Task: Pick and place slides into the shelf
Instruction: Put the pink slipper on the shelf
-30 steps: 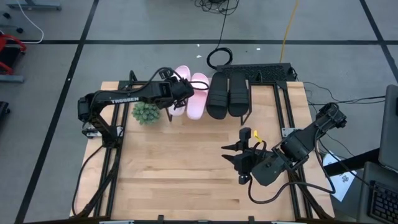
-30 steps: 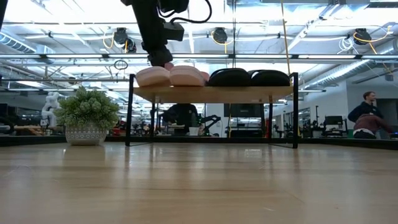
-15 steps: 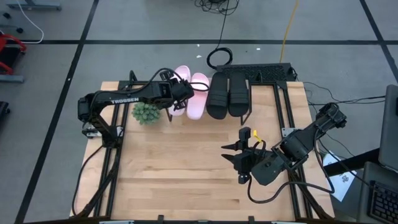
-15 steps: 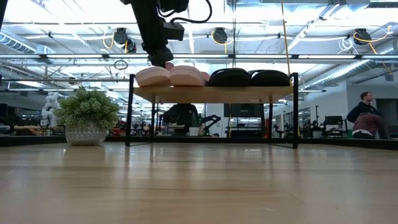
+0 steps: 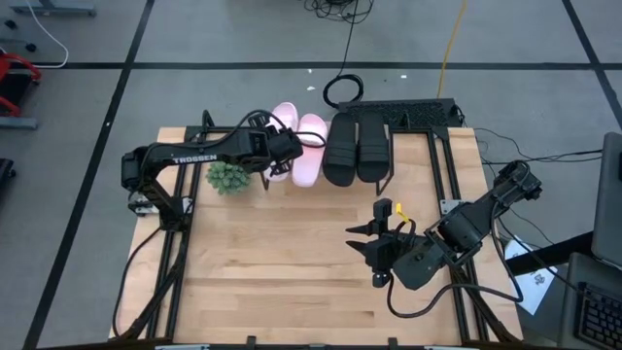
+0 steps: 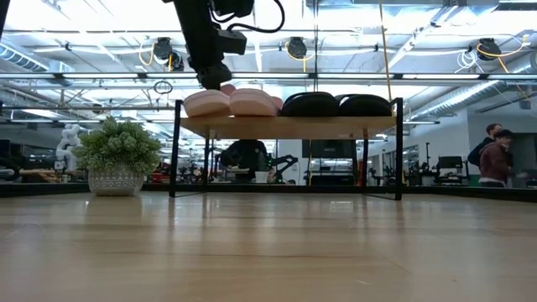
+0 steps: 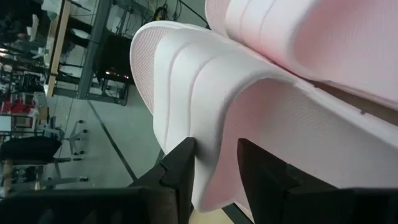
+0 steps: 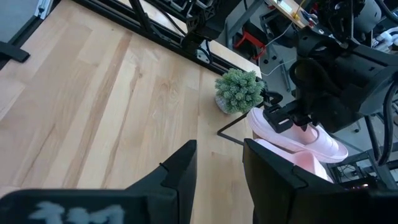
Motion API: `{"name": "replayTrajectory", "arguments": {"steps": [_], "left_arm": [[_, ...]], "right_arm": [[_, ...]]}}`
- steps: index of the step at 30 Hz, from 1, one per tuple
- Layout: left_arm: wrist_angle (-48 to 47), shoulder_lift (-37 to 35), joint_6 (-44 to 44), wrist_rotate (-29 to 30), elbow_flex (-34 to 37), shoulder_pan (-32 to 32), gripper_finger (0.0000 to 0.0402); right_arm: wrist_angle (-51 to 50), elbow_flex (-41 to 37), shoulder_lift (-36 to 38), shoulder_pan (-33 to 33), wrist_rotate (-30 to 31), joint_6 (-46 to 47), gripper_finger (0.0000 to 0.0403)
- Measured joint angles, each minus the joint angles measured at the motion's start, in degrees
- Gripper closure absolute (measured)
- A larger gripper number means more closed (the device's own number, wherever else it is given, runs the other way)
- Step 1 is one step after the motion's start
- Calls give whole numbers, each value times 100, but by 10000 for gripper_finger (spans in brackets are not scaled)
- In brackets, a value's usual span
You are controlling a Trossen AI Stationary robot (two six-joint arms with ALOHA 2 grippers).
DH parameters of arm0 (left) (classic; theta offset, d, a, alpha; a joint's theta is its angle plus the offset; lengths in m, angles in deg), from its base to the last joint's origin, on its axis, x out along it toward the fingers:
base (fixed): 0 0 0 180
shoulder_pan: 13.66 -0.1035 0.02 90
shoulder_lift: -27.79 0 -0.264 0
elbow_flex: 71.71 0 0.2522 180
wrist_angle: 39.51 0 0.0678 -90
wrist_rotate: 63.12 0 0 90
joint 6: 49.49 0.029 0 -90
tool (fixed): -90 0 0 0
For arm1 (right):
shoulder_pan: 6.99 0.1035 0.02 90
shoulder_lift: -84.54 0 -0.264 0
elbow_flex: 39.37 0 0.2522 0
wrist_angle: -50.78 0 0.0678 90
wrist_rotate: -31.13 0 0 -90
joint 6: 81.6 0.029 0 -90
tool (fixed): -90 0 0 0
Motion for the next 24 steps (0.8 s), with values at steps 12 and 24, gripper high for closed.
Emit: {"name": "replayTrajectory", "arguments": {"steps": [12,24], "left_arm": [[7,0,-269,-155,0,4,250],[-236,-81,-348,393,0,479,144]], "right_arm": [[0,0,0,0,-2,44,284],[-4,0,0,0,-4,44,284]]}}
